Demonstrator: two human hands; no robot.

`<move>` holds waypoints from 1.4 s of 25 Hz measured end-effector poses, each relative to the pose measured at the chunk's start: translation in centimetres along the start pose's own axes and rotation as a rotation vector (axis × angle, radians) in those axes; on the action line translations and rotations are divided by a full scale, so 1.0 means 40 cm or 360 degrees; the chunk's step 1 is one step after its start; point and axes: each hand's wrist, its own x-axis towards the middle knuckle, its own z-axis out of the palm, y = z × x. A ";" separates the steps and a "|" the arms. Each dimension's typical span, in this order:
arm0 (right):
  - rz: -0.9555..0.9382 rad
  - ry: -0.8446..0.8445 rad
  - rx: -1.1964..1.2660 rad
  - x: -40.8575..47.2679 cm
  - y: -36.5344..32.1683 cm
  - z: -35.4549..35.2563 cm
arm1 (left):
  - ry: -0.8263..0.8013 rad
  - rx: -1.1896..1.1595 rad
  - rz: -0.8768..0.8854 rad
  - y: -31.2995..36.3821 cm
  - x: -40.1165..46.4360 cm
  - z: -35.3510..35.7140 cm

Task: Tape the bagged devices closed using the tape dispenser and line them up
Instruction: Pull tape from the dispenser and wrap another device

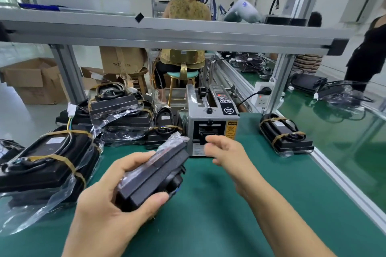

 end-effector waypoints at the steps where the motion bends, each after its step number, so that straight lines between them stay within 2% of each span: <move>1: 0.0126 0.0224 0.0006 0.038 0.007 0.007 | 0.0011 0.0014 -0.0017 -0.002 0.000 0.010; 3: 0.0281 0.0520 0.0066 0.111 0.013 0.016 | 0.0022 0.0015 -0.0040 -0.004 -0.001 0.030; 6: 0.0413 0.0773 0.0070 0.171 0.015 0.023 | 0.0030 0.0029 -0.0029 -0.004 -0.003 0.051; 14: 0.0567 0.0980 0.0300 0.206 0.020 0.047 | -0.0004 0.0018 0.0003 -0.002 -0.006 0.062; 20: 0.0604 0.0780 0.0625 0.143 -0.018 0.052 | -0.0045 -0.0023 -0.0051 0.005 -0.013 0.065; 22: 0.0421 0.0565 0.0769 0.069 -0.042 0.061 | -0.0045 -0.0024 -0.0061 0.002 -0.017 0.067; 26: -0.0236 0.0028 0.0519 -0.115 -0.073 0.058 | -0.0025 -0.0042 -0.0063 -0.003 -0.017 0.070; 28: -0.0436 -0.0152 0.0391 -0.161 -0.078 0.060 | -0.0016 -0.0062 -0.0055 0.001 -0.016 0.070; 30: -0.0450 -0.0238 0.0274 -0.174 -0.076 0.068 | 0.0001 -0.0094 -0.0056 0.003 -0.016 0.071; 35: -0.0358 -0.0186 0.0162 -0.165 -0.061 0.085 | 0.0011 -0.0213 -0.0078 0.001 -0.026 0.068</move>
